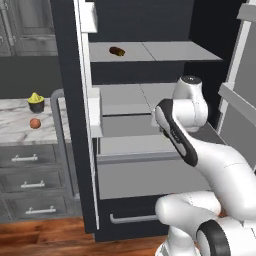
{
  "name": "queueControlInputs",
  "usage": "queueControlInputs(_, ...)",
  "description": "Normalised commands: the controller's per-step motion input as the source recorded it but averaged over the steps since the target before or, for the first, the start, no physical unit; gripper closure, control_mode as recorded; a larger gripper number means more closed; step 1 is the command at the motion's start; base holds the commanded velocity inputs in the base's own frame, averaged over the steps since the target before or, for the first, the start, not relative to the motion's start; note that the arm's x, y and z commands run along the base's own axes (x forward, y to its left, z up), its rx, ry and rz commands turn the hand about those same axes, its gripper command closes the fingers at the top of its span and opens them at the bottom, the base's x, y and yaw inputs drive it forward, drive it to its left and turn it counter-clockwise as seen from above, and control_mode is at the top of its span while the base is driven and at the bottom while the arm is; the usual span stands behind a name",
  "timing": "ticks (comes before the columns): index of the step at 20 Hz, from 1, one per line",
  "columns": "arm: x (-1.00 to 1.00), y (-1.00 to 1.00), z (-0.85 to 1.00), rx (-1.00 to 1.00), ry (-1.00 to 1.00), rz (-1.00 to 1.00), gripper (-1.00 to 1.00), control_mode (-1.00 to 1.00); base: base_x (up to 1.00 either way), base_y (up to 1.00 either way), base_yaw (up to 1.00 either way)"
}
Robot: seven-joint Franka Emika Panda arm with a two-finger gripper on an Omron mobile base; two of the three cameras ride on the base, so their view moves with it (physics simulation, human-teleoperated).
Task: Place the onion and lime inside the fridge drawer. Close the drawer after placing the vegetables.
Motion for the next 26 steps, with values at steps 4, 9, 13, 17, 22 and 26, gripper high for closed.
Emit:
queueControlInputs(4, 0.75, 0.03, -0.74, -0.01, 0.11, 0.08, 1.00, -1.00, 0.00, 0.00, 0.00)
queueControlInputs(9, 0.59, 0.00, -0.37, 0.00, 0.07, 0.08, 1.00, -1.00, 0.00, 0.00, 0.00)
queueControlInputs(13, 0.46, 0.00, -0.46, -0.04, 0.08, 0.09, 1.00, -1.00, 0.00, 0.00, 0.00)
queueControlInputs(17, 0.22, 0.00, -0.57, -0.09, 0.05, 0.07, 1.00, -1.00, 0.00, 0.00, 0.00)
queueControlInputs(22, 0.18, 0.00, -0.38, -0.04, 0.09, 0.02, 1.00, -1.00, 0.00, 0.00, 0.00)
queueControlInputs(26, 0.08, 0.01, -0.48, -0.04, 0.16, 0.03, 1.00, -1.00, 0.00, 0.00, 0.00)
